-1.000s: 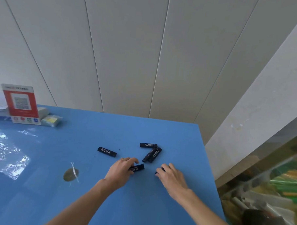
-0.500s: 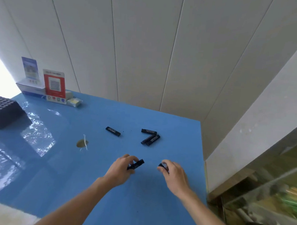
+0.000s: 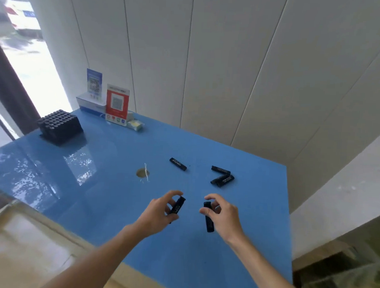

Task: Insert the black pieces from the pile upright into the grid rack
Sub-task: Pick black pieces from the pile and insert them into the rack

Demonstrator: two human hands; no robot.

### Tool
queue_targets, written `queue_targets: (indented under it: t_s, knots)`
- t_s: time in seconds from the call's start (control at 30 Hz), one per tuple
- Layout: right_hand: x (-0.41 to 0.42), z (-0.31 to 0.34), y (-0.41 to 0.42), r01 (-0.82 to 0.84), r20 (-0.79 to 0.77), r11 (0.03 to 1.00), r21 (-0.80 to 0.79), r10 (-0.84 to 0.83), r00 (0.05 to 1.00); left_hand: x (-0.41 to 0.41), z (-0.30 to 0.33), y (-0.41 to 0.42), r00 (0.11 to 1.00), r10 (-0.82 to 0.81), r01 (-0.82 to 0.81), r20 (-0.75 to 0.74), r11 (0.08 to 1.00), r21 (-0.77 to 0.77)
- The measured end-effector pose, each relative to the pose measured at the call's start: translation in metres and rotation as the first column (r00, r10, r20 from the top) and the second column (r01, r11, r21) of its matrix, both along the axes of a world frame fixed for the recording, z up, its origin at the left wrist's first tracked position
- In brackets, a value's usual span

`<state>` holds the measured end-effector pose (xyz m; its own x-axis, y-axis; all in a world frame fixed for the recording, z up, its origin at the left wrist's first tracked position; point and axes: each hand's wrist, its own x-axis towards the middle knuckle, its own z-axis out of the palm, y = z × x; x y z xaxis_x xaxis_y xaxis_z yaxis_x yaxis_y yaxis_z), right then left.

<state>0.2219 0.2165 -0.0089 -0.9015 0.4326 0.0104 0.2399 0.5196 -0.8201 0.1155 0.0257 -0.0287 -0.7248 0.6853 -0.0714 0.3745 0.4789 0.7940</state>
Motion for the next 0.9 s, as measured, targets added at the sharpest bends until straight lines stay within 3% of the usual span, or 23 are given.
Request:
queue_targets:
  t_s: [0.27,0.57,0.9]
  knots:
    - [-0.075,0.016,-0.1,-0.078,0.024,0.997,-0.005,0.079,0.997,-0.058,0.012,-0.111,1.0,0.02,-0.021,0.006,0.999,0.041]
    - [-0.168,0.028,-0.232,-0.144,-0.005,0.988,0.058,0.144,0.99,-0.144,0.024,-0.259,0.989,0.112,-0.112,-0.101,0.994,0.009]
    - [-0.247,0.035,-0.295,-0.218,0.001,0.963,0.156,0.221,0.975,-0.214,0.021,-0.336,0.962,0.228,-0.228,-0.152,0.973,0.018]
